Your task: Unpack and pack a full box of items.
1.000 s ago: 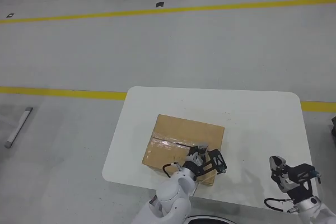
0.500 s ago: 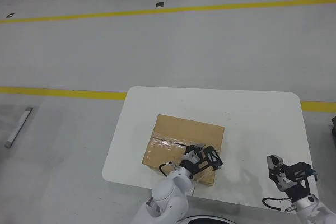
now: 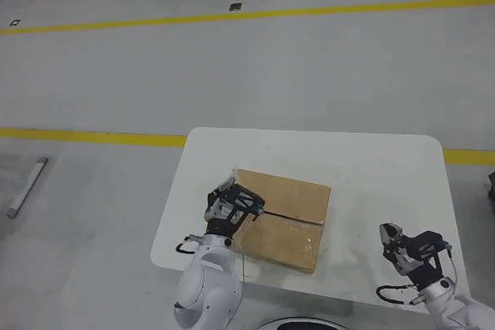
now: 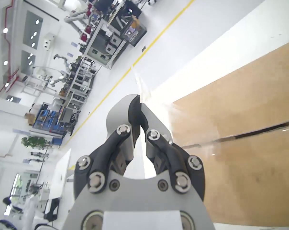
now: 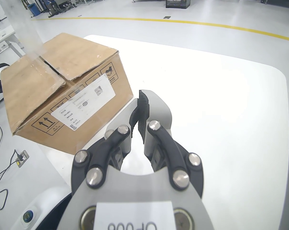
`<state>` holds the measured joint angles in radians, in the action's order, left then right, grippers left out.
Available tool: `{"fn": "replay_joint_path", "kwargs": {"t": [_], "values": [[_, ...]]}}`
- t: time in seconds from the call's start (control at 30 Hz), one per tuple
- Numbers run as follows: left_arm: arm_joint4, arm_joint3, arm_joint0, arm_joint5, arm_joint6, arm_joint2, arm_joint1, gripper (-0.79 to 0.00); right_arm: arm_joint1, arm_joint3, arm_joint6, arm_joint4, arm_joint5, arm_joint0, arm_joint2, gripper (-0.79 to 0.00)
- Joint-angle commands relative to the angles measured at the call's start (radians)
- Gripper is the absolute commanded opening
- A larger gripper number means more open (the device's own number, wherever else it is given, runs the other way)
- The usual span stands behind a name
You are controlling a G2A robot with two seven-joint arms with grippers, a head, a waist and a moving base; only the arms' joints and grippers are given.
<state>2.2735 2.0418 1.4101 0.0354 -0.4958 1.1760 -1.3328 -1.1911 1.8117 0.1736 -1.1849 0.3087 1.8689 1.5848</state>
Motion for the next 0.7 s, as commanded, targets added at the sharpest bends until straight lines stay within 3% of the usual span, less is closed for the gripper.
{"fn": "replay_joint_path", "kwargs": {"t": [0.0,0.2,0.67], "values": [[0.002,0.007,0.016,-0.014,-0.001,0.040,0.002,-0.785,0.000,0.001,-0.007,-0.005,0.004,-0.009,-0.007,-0.785],[0.039,0.039,0.037,-0.087,-0.034,0.126,0.003,-0.785,0.000,0.003,-0.020,-0.017,0.014,-0.030,-0.021,-0.785],[0.060,0.032,0.004,-0.138,-0.062,0.229,-0.003,-0.785,0.002,-0.012,-0.030,-0.024,0.031,-0.048,-0.024,-0.785]]}}
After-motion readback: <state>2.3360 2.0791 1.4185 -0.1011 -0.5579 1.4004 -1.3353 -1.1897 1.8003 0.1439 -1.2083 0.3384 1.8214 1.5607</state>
